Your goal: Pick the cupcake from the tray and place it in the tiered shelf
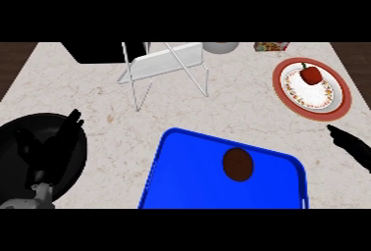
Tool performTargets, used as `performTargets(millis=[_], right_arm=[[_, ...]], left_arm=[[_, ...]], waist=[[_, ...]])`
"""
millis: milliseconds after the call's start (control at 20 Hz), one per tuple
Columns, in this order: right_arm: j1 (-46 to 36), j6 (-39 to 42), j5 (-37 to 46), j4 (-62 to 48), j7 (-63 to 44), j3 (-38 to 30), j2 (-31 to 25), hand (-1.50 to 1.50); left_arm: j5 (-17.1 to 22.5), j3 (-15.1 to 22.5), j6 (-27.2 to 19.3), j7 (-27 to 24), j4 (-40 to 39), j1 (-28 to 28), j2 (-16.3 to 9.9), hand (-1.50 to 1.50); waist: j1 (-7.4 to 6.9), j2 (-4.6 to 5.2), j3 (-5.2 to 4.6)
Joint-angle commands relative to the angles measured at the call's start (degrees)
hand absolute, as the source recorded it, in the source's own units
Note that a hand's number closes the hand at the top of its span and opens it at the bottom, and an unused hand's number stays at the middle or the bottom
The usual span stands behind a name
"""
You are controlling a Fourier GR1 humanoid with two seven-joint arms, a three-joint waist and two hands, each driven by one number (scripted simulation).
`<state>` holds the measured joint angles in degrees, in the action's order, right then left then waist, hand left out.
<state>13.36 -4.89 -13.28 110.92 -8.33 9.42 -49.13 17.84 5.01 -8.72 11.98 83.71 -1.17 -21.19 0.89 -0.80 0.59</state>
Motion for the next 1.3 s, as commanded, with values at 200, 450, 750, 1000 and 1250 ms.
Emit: performTargets(millis=[200, 450, 750, 1000, 1250], right_arm=[[-7.3, -8.3, 8.1, 12.5, -27.4, 6.5, -0.4, -1.5], [-15.0, -10.1, 18.3, 8.0, -39.3, 13.5, 2.0, -1.5], [-23.0, -6.8, 23.5, 3.8, -50.1, 22.3, 8.9, -1.5], [-29.8, -3.6, 27.3, 1.3, -57.5, 26.6, 14.7, -1.5], [-28.2, -5.0, 31.1, -3.5, -57.8, 27.7, 17.5, -1.5]], left_arm=[[0.8, 1.1, 2.1, 1.4, -5.8, 1.0, 2.0, 0.0], [-1.6, 2.8, 0.0, 0.8, -7.2, -0.5, 4.3, 0.0], [0.0, 0.7, 2.1, 3.3, -6.5, -1.4, 1.9, 0.0], [-1.2, 1.4, 1.3, 2.9, -7.3, -2.5, 3.7, 0.0], [-0.8, 0.2, 1.5, 2.4, -6.4, -0.3, 3.3, 0.0]], waist=[[-1.3, 1.01, -0.85], [-2.0, 1.33, -0.84], [-2.05, 1.07, -0.71], [-1.48, 0.97, -0.71], [-1.15, 0.88, -0.65]])
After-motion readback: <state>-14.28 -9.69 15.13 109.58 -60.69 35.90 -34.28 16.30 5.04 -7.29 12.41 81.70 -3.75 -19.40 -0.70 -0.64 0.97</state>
